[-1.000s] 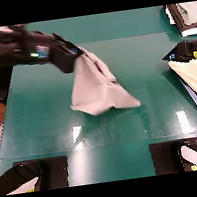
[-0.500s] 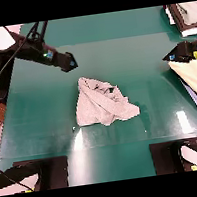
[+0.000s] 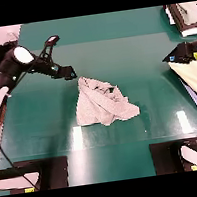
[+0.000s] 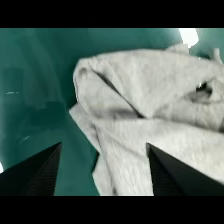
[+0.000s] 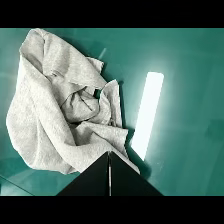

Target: Fold the shirts.

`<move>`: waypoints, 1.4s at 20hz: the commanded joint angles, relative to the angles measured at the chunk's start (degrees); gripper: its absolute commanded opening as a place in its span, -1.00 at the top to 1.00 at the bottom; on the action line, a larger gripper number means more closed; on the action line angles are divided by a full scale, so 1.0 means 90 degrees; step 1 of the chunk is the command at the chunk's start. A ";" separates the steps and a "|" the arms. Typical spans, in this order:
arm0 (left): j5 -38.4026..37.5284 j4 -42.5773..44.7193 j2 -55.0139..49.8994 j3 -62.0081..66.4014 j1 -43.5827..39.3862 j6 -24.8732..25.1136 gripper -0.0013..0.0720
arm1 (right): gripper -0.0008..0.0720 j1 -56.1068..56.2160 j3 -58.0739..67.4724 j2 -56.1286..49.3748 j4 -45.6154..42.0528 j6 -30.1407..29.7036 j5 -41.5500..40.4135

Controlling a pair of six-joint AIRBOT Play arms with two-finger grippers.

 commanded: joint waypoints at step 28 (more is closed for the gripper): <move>-0.0984 -0.0969 -0.0748 0.0789 0.0335 0.0838 0.91 | -0.59 0.1086 -0.3745 -0.0211 0.0012 -0.0253 -0.1598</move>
